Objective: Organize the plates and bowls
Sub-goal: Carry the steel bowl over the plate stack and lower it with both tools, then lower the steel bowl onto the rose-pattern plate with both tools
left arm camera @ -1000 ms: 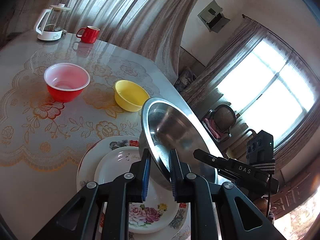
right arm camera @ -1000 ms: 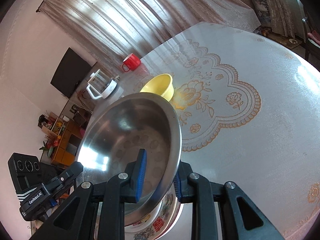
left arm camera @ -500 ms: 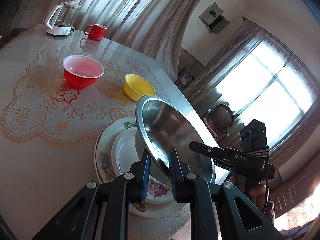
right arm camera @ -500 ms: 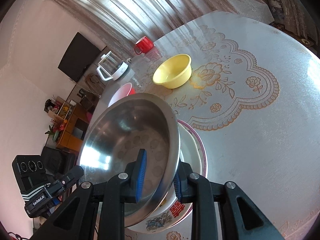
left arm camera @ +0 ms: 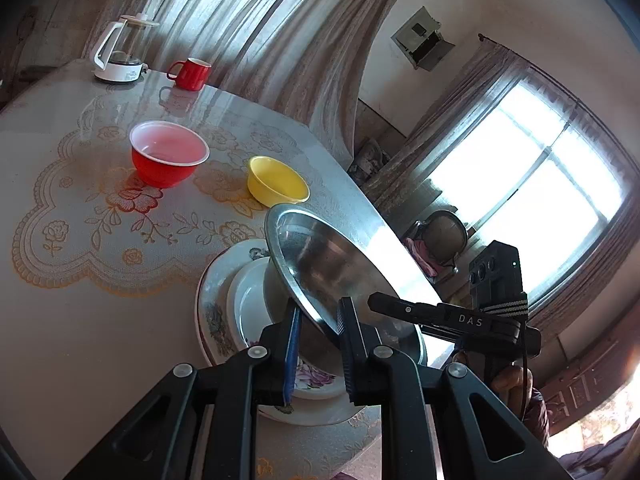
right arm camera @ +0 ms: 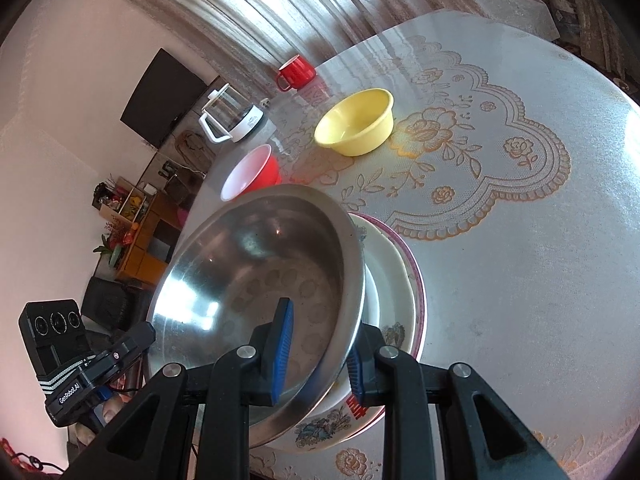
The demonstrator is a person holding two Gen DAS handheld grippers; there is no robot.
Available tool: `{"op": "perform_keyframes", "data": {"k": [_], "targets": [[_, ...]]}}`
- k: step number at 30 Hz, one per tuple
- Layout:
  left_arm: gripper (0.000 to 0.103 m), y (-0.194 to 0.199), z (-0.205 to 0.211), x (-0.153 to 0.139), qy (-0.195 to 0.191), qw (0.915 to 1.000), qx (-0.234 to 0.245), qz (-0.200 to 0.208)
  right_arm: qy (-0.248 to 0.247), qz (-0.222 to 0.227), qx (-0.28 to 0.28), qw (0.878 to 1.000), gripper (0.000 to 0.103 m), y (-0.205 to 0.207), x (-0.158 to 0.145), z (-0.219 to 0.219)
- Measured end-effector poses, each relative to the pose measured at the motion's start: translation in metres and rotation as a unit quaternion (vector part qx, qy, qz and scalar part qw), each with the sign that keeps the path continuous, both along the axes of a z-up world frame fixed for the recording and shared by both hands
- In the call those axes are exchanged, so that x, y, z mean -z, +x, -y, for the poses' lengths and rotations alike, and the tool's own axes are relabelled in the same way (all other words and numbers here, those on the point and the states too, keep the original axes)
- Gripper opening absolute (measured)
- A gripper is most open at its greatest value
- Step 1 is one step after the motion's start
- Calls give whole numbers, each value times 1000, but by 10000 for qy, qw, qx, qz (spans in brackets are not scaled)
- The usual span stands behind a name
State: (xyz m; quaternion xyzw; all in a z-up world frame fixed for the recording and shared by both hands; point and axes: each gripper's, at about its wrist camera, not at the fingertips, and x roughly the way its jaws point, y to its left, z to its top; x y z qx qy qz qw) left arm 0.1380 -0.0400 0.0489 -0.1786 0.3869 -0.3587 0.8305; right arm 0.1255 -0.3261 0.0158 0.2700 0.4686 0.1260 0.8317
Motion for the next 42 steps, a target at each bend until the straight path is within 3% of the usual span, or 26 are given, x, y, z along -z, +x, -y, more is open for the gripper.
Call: {"op": "perform_keyframes", "data": {"k": [12, 17, 20, 26, 30, 34, 42], "targets": [[19, -26, -11, 1, 202, 9998, -31, -34, -3, 114, -420, 9991, 25, -5, 1, -15], [21, -31, -5, 1, 221, 9997, 106, -14, 5, 86, -420, 9991, 25, -8, 1, -12], [21, -24, 2, 8, 356, 9991, 33, -216, -27, 33, -378, 9993, 26, -9, 4, -9], [24, -30, 9, 3, 481, 9988, 68, -73, -64, -75, -344, 9994, 27, -7, 13, -8], [25, -35, 15, -3, 702, 9975, 37, 80, -48, -64, -417, 9991, 27, -7, 17, -10], [28, -40, 33, -8, 1189, 9925, -7, 281, 119, -58, -474, 9988, 27, -7, 25, -9], [29, -50, 33, 2, 1275, 9917, -99, 156, 140, 110, -593, 9981, 27, -10, 22, -8]]}}
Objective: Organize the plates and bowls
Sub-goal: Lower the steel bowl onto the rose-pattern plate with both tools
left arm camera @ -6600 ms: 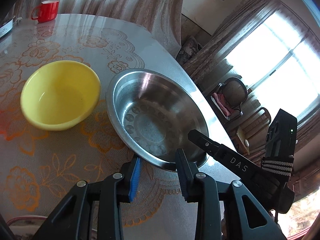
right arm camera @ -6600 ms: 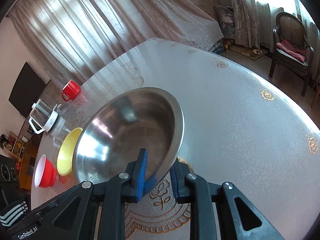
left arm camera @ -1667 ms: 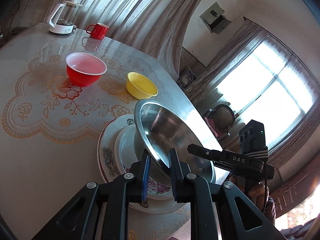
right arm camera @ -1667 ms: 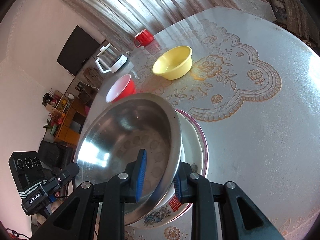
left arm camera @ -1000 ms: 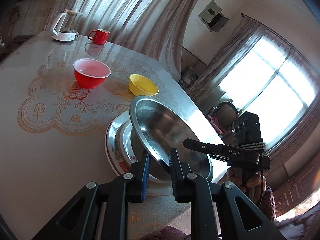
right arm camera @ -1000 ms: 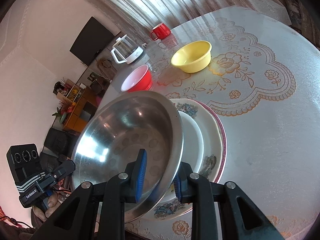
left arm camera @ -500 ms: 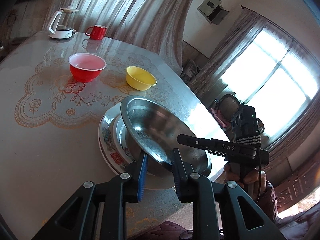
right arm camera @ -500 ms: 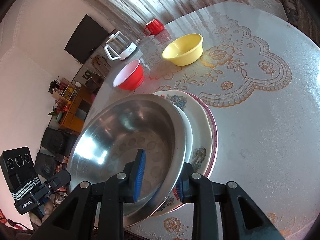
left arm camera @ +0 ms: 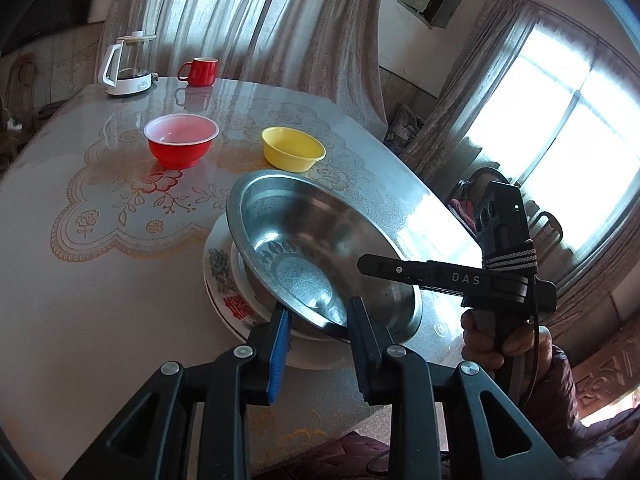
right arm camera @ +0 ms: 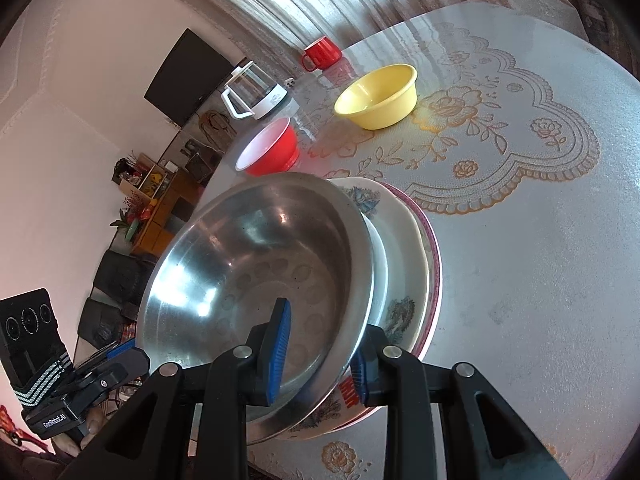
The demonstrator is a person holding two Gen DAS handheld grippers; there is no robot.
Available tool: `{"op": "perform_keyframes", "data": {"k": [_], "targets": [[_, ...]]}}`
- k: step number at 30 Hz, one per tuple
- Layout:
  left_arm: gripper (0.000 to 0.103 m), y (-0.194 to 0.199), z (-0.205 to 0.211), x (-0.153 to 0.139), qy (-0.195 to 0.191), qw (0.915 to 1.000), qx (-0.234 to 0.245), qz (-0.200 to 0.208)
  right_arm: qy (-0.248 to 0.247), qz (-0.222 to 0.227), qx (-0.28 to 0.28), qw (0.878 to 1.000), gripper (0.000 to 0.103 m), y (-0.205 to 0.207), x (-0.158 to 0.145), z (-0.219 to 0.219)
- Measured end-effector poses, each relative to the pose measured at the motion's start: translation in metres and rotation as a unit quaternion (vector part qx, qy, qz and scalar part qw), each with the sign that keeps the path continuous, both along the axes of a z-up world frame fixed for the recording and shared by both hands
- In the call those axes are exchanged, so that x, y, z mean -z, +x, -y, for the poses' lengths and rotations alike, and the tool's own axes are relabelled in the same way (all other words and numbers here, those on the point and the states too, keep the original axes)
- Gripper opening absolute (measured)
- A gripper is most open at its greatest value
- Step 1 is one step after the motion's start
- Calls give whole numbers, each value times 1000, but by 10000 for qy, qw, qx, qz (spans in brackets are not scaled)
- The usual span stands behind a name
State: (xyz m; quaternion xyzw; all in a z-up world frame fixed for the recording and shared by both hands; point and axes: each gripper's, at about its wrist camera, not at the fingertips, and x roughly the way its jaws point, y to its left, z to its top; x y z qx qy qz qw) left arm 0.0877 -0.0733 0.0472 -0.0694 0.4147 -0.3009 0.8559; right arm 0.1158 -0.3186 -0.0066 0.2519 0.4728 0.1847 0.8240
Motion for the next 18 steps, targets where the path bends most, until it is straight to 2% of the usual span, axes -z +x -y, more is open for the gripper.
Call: {"op": "perform_keyframes", "data": {"k": [5, 9, 18], "targets": [[34, -7, 9, -2, 134, 9997, 168, 112, -51, -71, -105, 9999, 27, 3, 3, -6], [35, 1, 10, 8, 109, 9997, 205, -114, -43, -80, -79, 9999, 28, 1, 2, -5], [33, 19, -25, 20, -456, 9978, -261, -408, -338, -56, -59, 9994, 28, 2, -1, -11]]}}
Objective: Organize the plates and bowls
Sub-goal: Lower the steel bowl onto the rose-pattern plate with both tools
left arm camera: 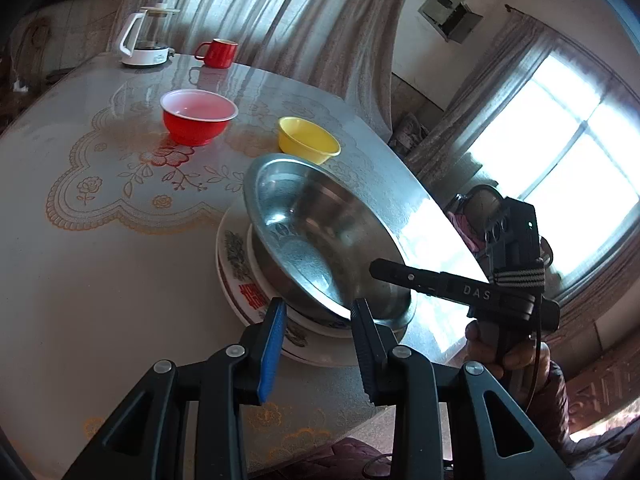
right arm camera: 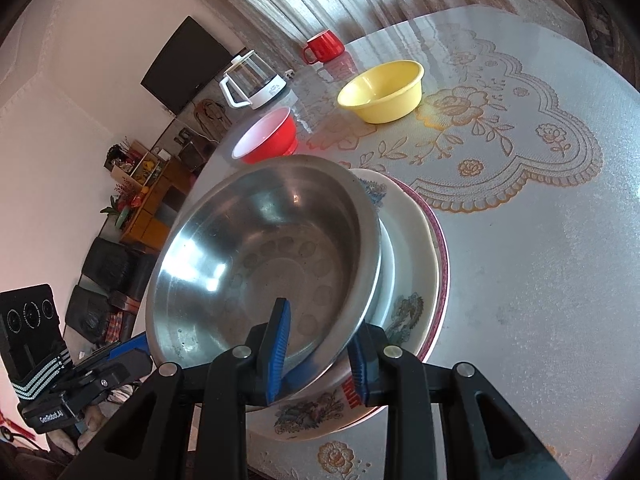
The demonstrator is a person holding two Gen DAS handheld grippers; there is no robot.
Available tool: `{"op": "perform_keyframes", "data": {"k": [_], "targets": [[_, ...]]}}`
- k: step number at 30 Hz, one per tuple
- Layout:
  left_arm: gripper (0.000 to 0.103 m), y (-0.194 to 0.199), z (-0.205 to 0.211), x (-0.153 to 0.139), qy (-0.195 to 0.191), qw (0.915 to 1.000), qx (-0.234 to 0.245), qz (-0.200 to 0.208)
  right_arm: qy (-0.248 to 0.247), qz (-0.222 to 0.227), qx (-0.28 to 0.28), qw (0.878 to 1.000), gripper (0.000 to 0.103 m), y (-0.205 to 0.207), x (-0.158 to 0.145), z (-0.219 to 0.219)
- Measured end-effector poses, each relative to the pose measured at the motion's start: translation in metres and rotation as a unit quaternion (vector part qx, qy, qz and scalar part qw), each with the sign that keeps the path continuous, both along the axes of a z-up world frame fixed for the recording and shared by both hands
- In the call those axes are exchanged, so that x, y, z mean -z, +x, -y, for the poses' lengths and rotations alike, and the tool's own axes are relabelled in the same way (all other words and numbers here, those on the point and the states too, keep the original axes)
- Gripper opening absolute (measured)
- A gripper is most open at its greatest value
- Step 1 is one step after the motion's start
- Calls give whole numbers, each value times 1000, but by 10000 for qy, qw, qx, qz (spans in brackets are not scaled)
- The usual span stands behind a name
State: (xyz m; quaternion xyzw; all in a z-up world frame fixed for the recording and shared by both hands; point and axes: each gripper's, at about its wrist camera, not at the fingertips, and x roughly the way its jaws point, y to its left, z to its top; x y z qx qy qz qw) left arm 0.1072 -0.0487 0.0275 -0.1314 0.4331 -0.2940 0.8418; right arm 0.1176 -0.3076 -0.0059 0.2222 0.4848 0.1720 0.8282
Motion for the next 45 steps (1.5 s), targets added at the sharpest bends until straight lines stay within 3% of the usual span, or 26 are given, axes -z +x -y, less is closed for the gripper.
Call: {"op": "perform_keyframes", "data": {"k": [6, 11, 15, 19, 45], "targets": [[33, 25, -3, -3, -195, 9996, -222, -34, -209, 33, -16, 9998, 28, -1, -3, -4], [26, 44, 12, 11, 496, 9978, -364, -246, -475, 159, 21, 9987, 28, -7, -11, -1], [25, 42, 19, 21, 556, 9977, -175, -353, -469, 203, -13, 9987, 28, -8, -13, 1], [27, 35, 21, 22, 611, 9978, -115, -242, -711, 201, -75, 9972, 25, -7, -12, -5], [28, 14, 16, 3, 1127, 9925, -370, 296, -839, 287, -10, 9961, 32, -16, -23, -5]]}}
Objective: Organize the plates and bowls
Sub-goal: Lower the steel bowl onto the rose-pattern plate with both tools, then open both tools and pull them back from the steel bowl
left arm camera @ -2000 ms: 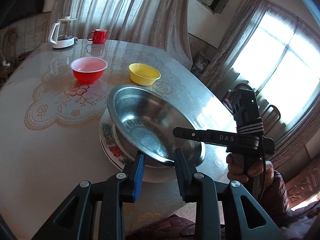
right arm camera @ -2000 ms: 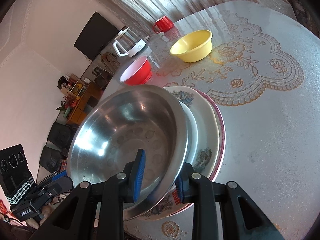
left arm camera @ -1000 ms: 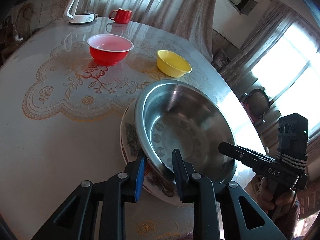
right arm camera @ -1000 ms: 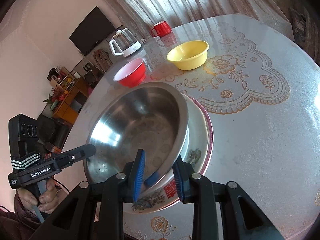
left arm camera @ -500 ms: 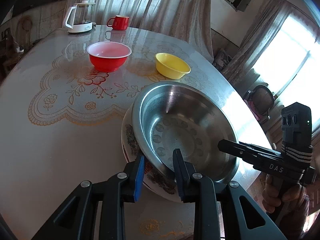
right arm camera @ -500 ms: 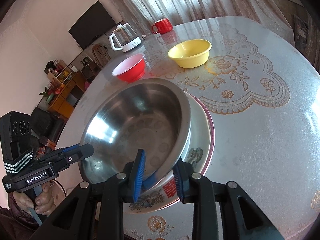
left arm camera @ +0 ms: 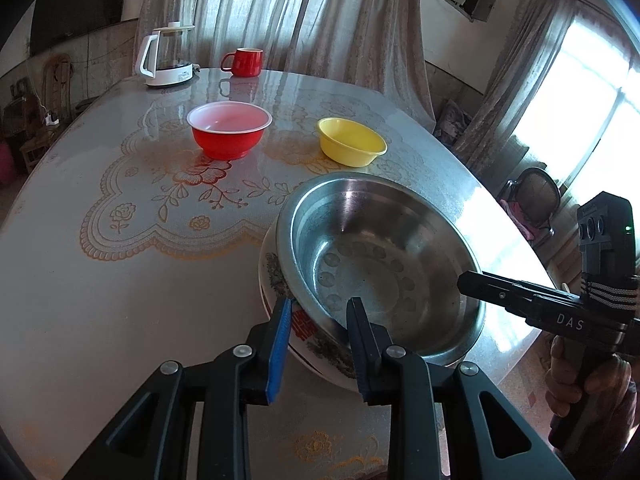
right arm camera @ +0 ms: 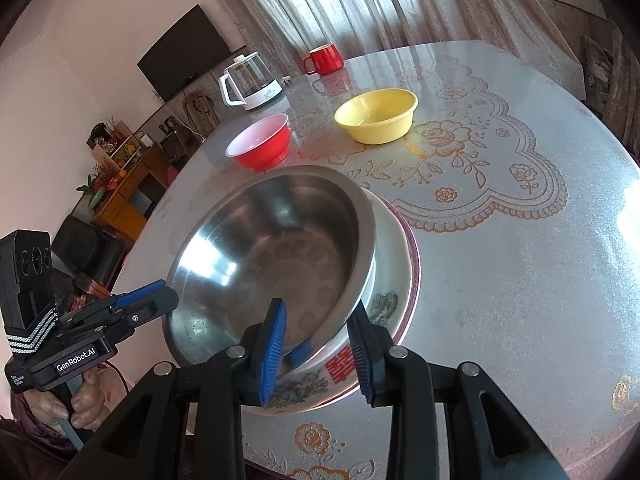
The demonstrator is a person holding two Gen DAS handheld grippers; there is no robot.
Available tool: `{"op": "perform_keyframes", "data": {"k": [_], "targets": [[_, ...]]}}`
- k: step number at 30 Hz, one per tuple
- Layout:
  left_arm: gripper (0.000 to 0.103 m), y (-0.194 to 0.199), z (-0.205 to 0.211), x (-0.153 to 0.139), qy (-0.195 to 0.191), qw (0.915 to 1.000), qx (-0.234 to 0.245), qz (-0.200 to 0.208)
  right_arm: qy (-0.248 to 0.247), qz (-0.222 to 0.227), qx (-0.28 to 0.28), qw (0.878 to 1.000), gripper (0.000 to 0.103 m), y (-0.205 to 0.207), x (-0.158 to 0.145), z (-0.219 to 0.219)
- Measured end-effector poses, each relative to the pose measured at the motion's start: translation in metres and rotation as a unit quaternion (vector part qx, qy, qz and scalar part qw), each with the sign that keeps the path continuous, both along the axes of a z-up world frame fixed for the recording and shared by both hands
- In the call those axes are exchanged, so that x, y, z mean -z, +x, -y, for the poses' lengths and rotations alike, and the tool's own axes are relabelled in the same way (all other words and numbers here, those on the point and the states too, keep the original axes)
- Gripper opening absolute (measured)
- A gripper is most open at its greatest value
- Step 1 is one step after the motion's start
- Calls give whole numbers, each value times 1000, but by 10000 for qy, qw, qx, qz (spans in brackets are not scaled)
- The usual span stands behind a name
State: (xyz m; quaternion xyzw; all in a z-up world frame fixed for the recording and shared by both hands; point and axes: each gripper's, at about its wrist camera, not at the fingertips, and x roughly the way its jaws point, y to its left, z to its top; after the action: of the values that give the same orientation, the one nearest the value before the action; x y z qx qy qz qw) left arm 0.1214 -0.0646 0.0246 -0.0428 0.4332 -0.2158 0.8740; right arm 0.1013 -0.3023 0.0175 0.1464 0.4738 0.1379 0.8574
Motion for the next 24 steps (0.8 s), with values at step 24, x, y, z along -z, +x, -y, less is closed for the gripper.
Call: {"op": "perform_keyframes", "data": {"k": [24], "targets": [[30, 2, -45, -13, 277, 9985, -476, -28, -324, 363, 123, 9987, 28, -3, -12, 4]]}}
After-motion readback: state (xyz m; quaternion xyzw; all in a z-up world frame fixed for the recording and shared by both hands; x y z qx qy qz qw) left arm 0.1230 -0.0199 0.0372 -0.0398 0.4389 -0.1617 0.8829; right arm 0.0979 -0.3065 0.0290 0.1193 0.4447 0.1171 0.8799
